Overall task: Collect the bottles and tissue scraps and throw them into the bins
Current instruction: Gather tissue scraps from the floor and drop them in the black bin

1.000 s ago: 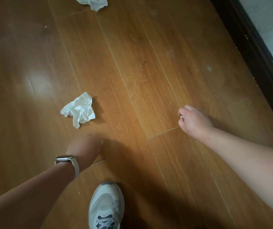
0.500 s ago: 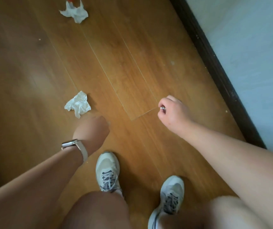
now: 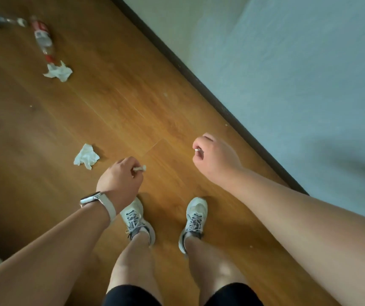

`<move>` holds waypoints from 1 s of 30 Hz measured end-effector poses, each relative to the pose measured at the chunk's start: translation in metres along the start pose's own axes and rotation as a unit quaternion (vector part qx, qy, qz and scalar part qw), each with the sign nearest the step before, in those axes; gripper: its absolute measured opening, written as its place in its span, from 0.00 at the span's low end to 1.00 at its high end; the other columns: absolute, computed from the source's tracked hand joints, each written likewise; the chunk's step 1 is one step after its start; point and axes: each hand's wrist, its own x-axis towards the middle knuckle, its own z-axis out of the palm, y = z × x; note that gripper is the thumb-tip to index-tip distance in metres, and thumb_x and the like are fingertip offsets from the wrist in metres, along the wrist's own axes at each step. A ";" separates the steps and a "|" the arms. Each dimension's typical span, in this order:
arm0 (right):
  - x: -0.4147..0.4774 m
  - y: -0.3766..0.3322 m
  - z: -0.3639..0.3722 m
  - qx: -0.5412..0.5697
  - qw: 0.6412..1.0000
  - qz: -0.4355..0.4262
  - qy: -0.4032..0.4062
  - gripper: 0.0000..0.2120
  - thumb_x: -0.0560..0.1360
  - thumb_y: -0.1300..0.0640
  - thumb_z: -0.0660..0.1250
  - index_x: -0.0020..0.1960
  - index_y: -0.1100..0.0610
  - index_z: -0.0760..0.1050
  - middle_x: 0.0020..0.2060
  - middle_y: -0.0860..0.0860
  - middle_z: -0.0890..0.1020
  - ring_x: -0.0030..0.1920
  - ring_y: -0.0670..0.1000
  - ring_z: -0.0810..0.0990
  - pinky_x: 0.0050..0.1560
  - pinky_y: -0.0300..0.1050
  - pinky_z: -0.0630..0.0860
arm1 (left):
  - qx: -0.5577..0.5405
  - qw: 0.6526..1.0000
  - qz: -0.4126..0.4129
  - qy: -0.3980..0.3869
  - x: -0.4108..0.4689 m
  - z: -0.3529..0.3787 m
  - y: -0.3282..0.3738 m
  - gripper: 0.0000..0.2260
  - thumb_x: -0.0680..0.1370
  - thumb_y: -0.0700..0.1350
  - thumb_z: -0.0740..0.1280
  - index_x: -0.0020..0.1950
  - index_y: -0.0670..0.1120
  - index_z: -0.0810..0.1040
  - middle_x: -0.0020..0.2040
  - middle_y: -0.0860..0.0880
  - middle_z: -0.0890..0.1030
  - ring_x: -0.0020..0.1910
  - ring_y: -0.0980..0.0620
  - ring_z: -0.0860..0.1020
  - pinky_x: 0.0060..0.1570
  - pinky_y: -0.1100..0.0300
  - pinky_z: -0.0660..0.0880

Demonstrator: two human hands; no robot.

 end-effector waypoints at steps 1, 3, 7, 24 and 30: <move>-0.016 0.000 -0.019 -0.001 1.000 0.010 0.005 0.05 0.76 0.60 0.62 0.49 0.57 0.75 0.47 0.48 0.76 0.42 0.52 0.75 0.40 0.52 0.77 | 0.006 1.000 0.007 -0.006 -0.007 -0.007 0.014 0.02 0.78 0.45 0.64 0.46 0.51 0.76 0.41 0.52 0.75 0.39 0.48 0.74 0.36 0.56 0.68; -0.051 0.000 -0.056 0.002 1.000 0.026 0.016 0.05 0.76 0.61 0.62 0.50 0.58 0.75 0.46 0.49 0.76 0.42 0.53 0.76 0.40 0.51 0.77 | 0.015 0.999 0.021 -0.022 -0.026 -0.021 0.045 0.03 0.78 0.46 0.63 0.48 0.50 0.77 0.44 0.50 0.77 0.41 0.47 0.74 0.38 0.56 0.69; -0.114 0.005 -0.123 0.000 0.996 0.063 0.065 0.06 0.76 0.61 0.62 0.51 0.58 0.76 0.48 0.50 0.77 0.45 0.50 0.76 0.42 0.49 0.77 | 0.038 0.995 0.074 -0.056 -0.059 -0.043 0.114 0.07 0.79 0.48 0.63 0.54 0.50 0.79 0.47 0.48 0.80 0.41 0.47 0.74 0.40 0.56 0.70; -0.374 -0.016 -0.220 0.014 0.891 0.339 0.301 0.03 0.74 0.63 0.64 0.46 0.57 0.76 0.40 0.46 0.73 0.40 0.48 0.72 0.36 0.45 0.71 | 0.057 0.869 0.465 -0.157 -0.201 -0.085 0.336 0.06 0.78 0.50 0.65 0.53 0.53 0.80 0.43 0.57 0.79 0.43 0.56 0.77 0.41 0.60 0.71; -0.470 -0.055 -0.197 0.017 0.817 0.469 0.334 0.03 0.75 0.61 0.64 0.46 0.56 0.76 0.42 0.48 0.76 0.41 0.49 0.73 0.34 0.43 0.72 | 0.096 0.768 0.596 -0.212 -0.265 -0.074 0.367 0.08 0.79 0.48 0.65 0.55 0.52 0.80 0.43 0.57 0.76 0.43 0.54 0.77 0.41 0.61 0.69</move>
